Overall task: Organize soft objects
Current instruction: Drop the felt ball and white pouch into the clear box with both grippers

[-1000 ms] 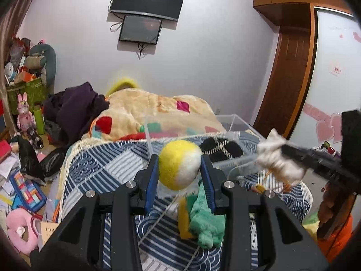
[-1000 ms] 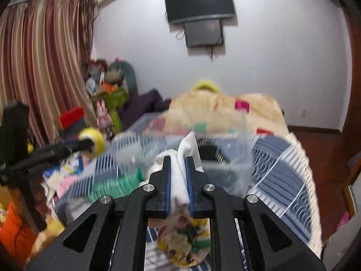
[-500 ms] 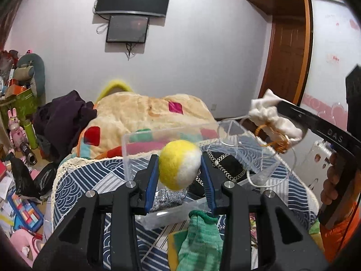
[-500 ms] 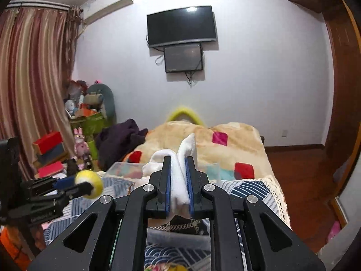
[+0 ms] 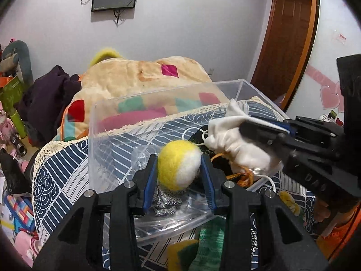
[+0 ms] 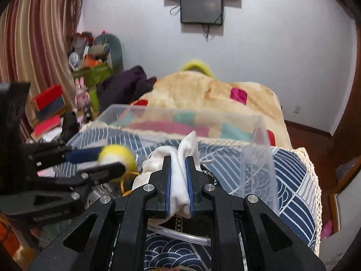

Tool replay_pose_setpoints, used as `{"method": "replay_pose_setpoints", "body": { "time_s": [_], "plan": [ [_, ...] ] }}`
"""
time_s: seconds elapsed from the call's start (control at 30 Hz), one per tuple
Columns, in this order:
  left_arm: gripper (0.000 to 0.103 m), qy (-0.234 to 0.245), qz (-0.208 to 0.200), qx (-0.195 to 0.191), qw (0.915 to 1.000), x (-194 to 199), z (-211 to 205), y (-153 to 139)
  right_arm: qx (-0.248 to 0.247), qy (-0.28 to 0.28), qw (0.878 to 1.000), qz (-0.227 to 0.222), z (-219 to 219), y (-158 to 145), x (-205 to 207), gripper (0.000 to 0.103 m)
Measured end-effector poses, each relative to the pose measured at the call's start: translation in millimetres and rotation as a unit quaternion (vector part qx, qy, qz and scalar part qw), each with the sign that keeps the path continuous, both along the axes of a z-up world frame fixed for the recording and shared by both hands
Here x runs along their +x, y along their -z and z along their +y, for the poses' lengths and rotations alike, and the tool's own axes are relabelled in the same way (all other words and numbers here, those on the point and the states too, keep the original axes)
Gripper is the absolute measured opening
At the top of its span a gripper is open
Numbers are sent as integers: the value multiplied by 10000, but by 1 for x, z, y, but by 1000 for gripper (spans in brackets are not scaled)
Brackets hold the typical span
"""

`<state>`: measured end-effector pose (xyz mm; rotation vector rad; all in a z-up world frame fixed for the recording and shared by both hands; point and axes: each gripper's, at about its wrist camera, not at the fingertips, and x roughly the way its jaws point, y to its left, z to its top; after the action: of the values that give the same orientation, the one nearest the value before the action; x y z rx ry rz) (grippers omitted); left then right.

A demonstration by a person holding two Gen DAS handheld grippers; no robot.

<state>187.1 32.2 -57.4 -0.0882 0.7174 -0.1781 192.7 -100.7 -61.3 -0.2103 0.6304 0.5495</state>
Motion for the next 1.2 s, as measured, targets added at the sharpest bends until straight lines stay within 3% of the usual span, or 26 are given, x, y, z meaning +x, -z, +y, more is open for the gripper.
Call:
{"method": "replay_pose_setpoints", "body": {
  "time_s": [0.1,0.2,0.27,0.57,0.77,1.07,1.13,1.2],
  "plan": [
    [49,-39,48,4,10000,-3,1,-1,-117,15,9999,68,-3,2,1,14],
    [60,-75,-47,-5,10000,-11,3,-5,-184,-7,9998,31,-6,-2,-3,30],
    [65,-68,-153,11,9999,-20,4,-9,-215,-12,9997,-70,-8,-5,-7,48],
    [86,-160,-715,16,9973,-78,7,-30,195,47,9975,-685,-39,-36,-47,81],
    [86,-131,-736,-61,9972,-98,3,-22,423,186,9967,-672,-54,-32,-67,90],
    [86,16,-615,-18,9981,-125,-9,7,105,293,9995,-71,-55,20,-76,89],
    [83,49,-593,45,9982,-127,-14,13,20,292,9996,-2,-54,29,-80,89],
    [72,72,-551,108,9984,-127,-19,18,-43,285,9996,60,-53,35,-82,89]
  ]
}}
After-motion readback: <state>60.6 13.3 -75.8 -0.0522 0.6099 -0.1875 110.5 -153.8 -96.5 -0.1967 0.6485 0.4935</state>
